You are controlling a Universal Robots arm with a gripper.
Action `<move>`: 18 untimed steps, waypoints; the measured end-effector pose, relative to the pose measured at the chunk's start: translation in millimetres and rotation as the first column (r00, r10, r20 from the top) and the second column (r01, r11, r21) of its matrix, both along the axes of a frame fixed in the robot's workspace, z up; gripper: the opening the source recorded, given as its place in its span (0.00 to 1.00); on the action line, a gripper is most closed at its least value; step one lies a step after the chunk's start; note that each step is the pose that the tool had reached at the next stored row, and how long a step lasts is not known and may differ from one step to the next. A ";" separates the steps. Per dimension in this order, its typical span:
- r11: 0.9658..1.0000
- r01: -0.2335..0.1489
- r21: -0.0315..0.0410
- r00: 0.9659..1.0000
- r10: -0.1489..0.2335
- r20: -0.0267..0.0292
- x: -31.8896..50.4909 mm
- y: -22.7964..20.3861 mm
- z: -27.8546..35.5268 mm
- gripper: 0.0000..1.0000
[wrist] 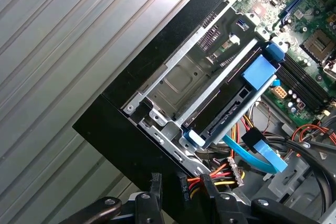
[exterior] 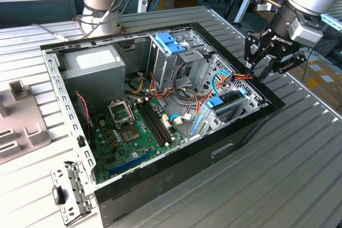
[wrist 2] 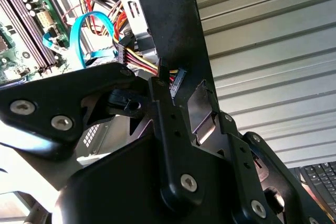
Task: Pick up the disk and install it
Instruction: 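Insert the first disk wire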
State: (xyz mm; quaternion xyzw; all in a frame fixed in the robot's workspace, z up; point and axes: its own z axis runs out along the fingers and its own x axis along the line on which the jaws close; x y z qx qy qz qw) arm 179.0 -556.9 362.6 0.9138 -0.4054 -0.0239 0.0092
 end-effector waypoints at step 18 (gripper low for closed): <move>1.000 0.000 0.000 1.000 0.000 0.000 0.0 0.0 -0.2 0.19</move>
